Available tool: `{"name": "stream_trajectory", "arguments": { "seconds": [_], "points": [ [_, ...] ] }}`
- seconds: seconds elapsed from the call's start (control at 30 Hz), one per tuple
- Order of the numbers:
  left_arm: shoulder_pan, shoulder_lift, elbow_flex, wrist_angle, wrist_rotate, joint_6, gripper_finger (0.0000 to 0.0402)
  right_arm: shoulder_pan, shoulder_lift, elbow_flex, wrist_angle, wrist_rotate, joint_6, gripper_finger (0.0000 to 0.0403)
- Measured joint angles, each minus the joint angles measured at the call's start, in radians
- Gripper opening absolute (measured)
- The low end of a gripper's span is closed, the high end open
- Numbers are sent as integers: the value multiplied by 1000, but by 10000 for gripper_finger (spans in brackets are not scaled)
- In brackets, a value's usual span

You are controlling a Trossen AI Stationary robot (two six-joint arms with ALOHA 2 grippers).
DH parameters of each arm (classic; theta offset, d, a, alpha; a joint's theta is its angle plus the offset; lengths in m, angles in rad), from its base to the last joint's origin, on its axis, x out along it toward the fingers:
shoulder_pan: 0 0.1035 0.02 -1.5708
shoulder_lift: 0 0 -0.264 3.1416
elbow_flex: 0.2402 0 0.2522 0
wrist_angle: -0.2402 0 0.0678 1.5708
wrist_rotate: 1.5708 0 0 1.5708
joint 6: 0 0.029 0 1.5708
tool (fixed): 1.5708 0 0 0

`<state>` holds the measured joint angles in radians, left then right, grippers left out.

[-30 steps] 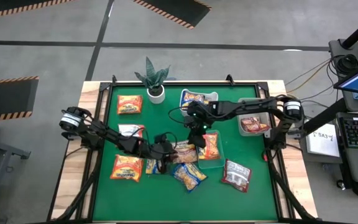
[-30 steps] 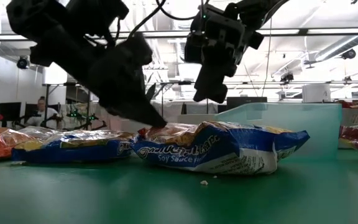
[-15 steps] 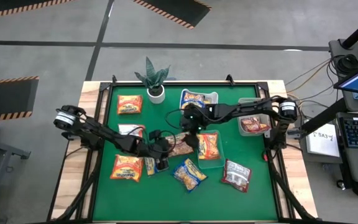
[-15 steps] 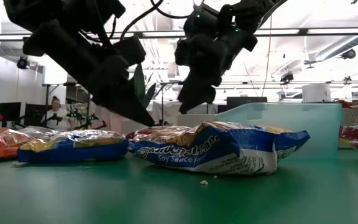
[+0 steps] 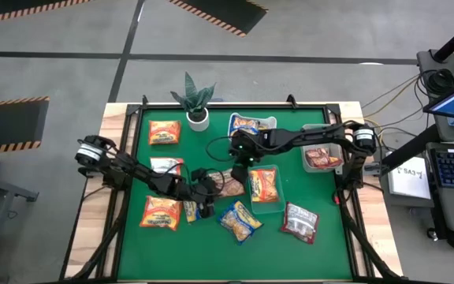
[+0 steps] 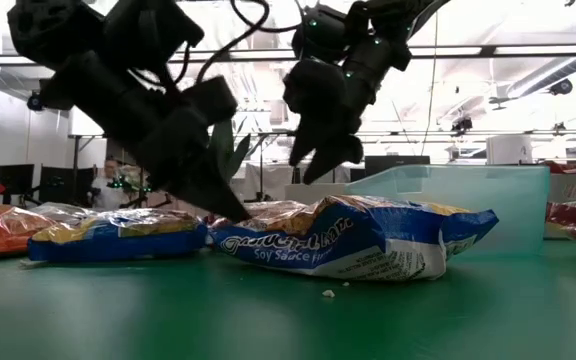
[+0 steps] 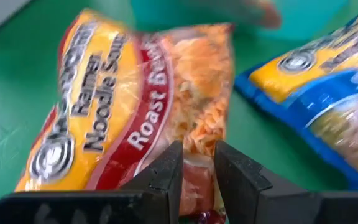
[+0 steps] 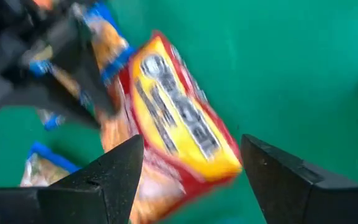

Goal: Sort Maruchan noodles
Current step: Put the red noodle pack into the gray bin

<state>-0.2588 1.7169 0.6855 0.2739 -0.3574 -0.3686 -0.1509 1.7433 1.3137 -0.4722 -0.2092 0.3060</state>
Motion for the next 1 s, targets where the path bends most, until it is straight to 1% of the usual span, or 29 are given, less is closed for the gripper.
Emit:
{"name": "stream_trajectory", "arguments": {
  "seconds": [0.23,0.4,0.57,0.77,0.87,1.0],
  "points": [
    [2,18,-34,-11,-52,-63,75,0,8,-10,-25,2,48,249],
    [2,15,-64,-1,-67,-117,75,0,35,-11,27,18,65,262],
    [3,16,-67,3,-68,-115,75,0,85,-11,115,27,69,273],
    [2,17,-72,17,-79,-112,75,0,146,-11,179,26,67,274],
    [2,18,-71,31,-81,-108,75,1,163,-11,222,-17,41,273],
    [2,19,-71,33,-98,-104,75,2,193,-11,315,-162,40,265]
  ]
}}
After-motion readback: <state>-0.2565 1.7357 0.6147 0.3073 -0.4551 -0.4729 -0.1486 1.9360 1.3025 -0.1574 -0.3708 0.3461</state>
